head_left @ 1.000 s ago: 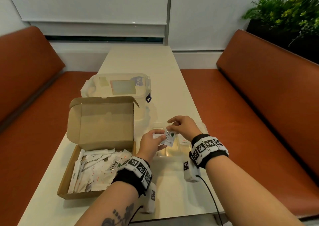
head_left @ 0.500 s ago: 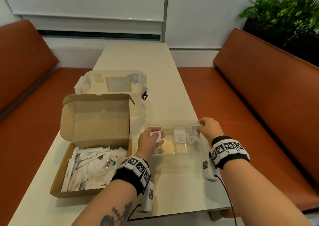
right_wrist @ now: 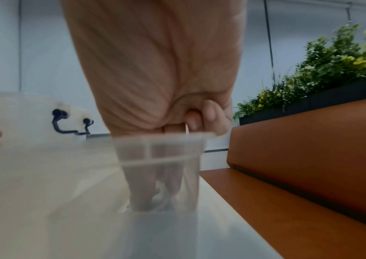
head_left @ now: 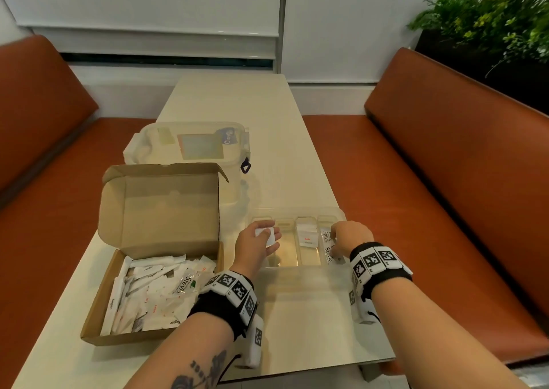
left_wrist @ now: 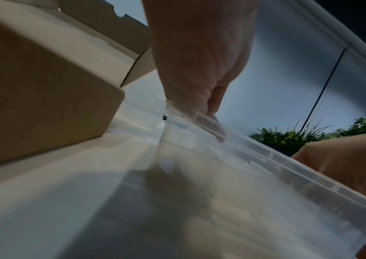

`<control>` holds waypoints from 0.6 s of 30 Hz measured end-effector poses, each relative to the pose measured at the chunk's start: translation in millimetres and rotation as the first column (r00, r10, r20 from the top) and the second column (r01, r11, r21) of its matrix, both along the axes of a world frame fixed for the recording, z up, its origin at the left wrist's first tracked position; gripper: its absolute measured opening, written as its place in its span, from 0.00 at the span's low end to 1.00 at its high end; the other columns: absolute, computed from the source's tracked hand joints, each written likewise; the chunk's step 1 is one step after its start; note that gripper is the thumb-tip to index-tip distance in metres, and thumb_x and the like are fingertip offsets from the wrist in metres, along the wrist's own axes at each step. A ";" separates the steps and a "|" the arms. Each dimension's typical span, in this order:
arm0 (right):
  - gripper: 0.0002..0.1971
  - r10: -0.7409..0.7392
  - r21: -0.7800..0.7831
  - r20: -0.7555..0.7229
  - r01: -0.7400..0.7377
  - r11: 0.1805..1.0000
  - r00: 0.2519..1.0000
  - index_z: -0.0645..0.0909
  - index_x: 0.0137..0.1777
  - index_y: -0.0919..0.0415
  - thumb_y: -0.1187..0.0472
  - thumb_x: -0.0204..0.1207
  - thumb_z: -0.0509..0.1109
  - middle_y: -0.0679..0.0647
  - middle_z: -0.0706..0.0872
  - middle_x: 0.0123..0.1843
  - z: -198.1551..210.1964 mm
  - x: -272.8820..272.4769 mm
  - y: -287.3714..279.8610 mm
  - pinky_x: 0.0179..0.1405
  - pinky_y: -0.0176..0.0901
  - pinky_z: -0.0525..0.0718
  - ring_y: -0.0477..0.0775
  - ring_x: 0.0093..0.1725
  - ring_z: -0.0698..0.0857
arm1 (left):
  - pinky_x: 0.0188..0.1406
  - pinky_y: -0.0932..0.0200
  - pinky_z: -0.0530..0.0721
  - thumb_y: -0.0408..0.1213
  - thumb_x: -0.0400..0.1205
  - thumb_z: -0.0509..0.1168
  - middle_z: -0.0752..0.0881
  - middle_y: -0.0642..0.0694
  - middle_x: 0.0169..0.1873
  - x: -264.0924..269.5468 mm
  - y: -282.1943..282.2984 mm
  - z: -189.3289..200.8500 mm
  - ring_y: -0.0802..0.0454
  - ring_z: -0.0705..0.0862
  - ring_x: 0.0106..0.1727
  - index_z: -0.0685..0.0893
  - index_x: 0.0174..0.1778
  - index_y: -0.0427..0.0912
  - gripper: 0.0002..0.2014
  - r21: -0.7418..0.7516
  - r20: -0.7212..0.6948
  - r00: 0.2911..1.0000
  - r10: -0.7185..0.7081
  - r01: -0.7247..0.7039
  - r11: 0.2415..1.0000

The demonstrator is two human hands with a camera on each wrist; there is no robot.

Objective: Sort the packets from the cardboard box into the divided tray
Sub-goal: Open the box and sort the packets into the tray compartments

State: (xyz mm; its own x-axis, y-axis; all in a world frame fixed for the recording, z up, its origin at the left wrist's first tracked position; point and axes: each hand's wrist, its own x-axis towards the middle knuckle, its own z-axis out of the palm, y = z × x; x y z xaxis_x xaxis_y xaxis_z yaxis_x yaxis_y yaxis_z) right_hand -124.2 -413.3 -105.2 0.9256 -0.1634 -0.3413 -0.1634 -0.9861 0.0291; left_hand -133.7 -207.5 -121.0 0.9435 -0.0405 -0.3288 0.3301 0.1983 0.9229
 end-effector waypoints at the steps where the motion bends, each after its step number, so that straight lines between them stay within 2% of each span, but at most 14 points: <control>1: 0.16 0.020 -0.008 0.007 -0.019 1.000 1.000 0.81 0.58 0.55 0.59 0.71 0.75 0.52 0.86 0.55 -2.1 -0.3 0.0 0.56 0.46 0.84 0.56 0.58 0.82 | 0.49 0.57 0.87 0.23 0.85 0.53 0.86 0.40 0.48 0.0 0.1 0.5 0.50 0.87 0.49 0.82 0.57 0.34 0.13 -0.002 -0.005 1.000 0.002 -0.002 1.000; 4: 0.17 0.049 -0.017 0.030 -0.049 0.999 0.998 0.79 0.62 0.54 0.58 0.73 0.74 0.53 0.84 0.60 -6.2 -1.2 1.2 0.59 0.47 0.81 0.58 0.65 0.76 | 0.52 0.53 0.85 0.25 0.86 0.52 0.85 0.38 0.50 -0.1 0.5 2.2 0.48 0.87 0.50 0.82 0.58 0.32 0.14 -0.004 -0.019 1.000 0.000 0.000 1.000; 6: 0.15 0.044 -0.015 0.029 -0.044 0.999 0.999 0.81 0.59 0.55 0.58 0.73 0.74 0.53 0.84 0.59 -6.2 -1.9 2.0 0.58 0.47 0.81 0.58 0.65 0.74 | 0.53 0.52 0.84 0.27 0.87 0.52 0.85 0.36 0.52 0.2 1.0 3.9 0.46 0.85 0.54 0.81 0.61 0.32 0.14 -0.007 -0.028 1.000 -0.011 0.011 1.000; 9: 0.11 0.034 -0.006 0.042 -0.034 0.999 0.999 0.82 0.58 0.56 0.59 0.76 0.71 0.53 0.84 0.58 -2.1 -4.4 5.9 0.59 0.47 0.82 0.57 0.63 0.76 | 0.48 0.55 0.83 0.30 0.88 0.52 0.84 0.37 0.56 -1.6 0.9 6.7 0.46 0.82 0.57 0.80 0.64 0.34 0.15 -0.015 -0.027 0.999 -0.031 0.031 0.999; 11: 0.10 0.029 0.039 0.182 -0.037 0.999 0.983 0.83 0.57 0.58 0.58 0.79 0.66 0.54 0.84 0.56 3.2 -4.0 12.9 0.57 0.48 0.84 0.56 0.59 0.80 | 0.47 0.57 0.80 0.32 0.88 0.52 0.85 0.40 0.59 -3.3 0.6 9.2 0.48 0.79 0.58 0.78 0.67 0.39 0.15 -0.007 -0.004 0.999 -0.054 0.054 0.999; 13: 0.11 0.001 0.212 0.340 -0.078 0.974 0.940 0.85 0.51 0.59 0.55 0.80 0.63 0.53 0.86 0.48 10.6 -2.6 25.7 0.50 0.46 0.84 0.53 0.50 0.83 | 0.52 0.57 0.78 0.35 0.88 0.52 0.84 0.44 0.61 -4.0 -0.4 10.9 0.51 0.78 0.59 0.76 0.69 0.45 0.15 0.000 0.020 0.997 -0.073 0.073 0.997; 14: 0.12 -0.033 0.355 0.356 -0.102 0.929 0.934 0.85 0.48 0.59 0.52 0.80 0.64 0.52 0.87 0.43 14.1 -1.5 33.8 0.46 0.44 0.82 0.51 0.44 0.83 | 0.54 0.57 0.77 0.36 0.89 0.52 0.84 0.47 0.61 -3.9 -1.2 11.3 0.52 0.78 0.59 0.75 0.70 0.47 0.15 0.004 0.027 0.997 -0.078 0.078 0.997; 16: 0.14 -0.110 0.645 0.278 -0.101 0.758 0.954 0.85 0.44 0.59 0.49 0.79 0.66 0.52 0.87 0.37 19.3 -0.5 51.4 0.37 0.39 0.79 0.48 0.36 0.82 | 0.54 0.61 0.77 0.37 0.89 0.51 0.83 0.50 0.61 -3.3 -3.0 11.9 0.57 0.79 0.57 0.73 0.72 0.50 0.16 0.009 0.053 0.996 -0.072 0.072 0.997; 18: 0.09 -0.152 0.814 0.169 -0.051 0.579 0.974 0.83 0.43 0.58 0.52 0.76 0.71 0.51 0.87 0.37 21.0 -1.4 66.5 0.31 0.35 0.79 0.46 0.33 0.83 | 0.50 0.67 0.78 0.37 0.89 0.51 0.81 0.53 0.60 -2.4 -4.4 12.3 0.63 0.80 0.55 0.72 0.74 0.50 0.17 0.021 0.087 0.994 -0.065 0.064 0.998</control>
